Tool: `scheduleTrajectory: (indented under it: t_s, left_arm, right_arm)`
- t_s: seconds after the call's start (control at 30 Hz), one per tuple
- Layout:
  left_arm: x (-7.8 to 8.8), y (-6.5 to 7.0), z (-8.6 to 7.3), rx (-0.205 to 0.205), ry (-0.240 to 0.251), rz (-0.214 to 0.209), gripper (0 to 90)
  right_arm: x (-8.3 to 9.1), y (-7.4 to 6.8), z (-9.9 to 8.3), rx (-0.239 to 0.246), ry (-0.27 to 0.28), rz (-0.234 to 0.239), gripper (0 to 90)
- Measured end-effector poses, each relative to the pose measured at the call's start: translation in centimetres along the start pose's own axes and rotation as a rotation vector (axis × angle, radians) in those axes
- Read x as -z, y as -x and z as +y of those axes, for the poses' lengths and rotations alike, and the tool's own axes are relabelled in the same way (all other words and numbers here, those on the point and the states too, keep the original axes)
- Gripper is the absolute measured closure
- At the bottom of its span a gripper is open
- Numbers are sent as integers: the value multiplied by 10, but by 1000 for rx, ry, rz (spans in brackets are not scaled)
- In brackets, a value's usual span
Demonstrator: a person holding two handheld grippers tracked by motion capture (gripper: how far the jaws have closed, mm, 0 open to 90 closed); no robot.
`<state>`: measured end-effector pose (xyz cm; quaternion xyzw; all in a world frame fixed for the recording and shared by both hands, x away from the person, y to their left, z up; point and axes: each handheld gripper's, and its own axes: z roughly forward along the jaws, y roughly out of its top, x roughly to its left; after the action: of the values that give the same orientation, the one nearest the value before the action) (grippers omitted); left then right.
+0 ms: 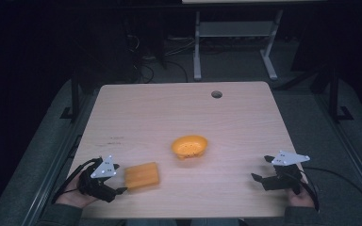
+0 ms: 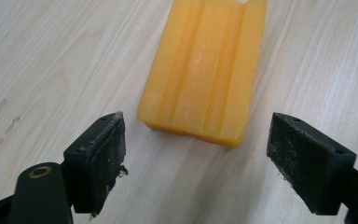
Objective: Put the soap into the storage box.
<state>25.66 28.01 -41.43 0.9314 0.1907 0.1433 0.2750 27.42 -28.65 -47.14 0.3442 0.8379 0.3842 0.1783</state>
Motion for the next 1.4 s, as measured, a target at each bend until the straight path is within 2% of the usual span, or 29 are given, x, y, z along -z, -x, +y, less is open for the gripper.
scheduleTrajectory:
  t_s: [0.37, 0.87, 1.03, 1.13, 1.4]
  left_arm:
    - [-8, -1, 15, -23, -14, -24, 163]
    - [-23, -5, 37, -90, -72, -57, 164]
    - [-25, -6, 42, -91, -77, -65, 164]
    - [-29, -6, 44, -107, -101, -74, 164]
    - [-36, -8, 47, -103, -115, -92, 165]
  right_arm:
    - [1, -1, -1, -10, -1, 3, 137]
    - [2, -1, -1, 0, 5, -2, 137]
    - [2, -1, 0, 1, 5, 1, 137]
    - [2, -2, 0, -3, 6, 7, 137]
    - [2, -2, 0, 3, 3, 1, 137]
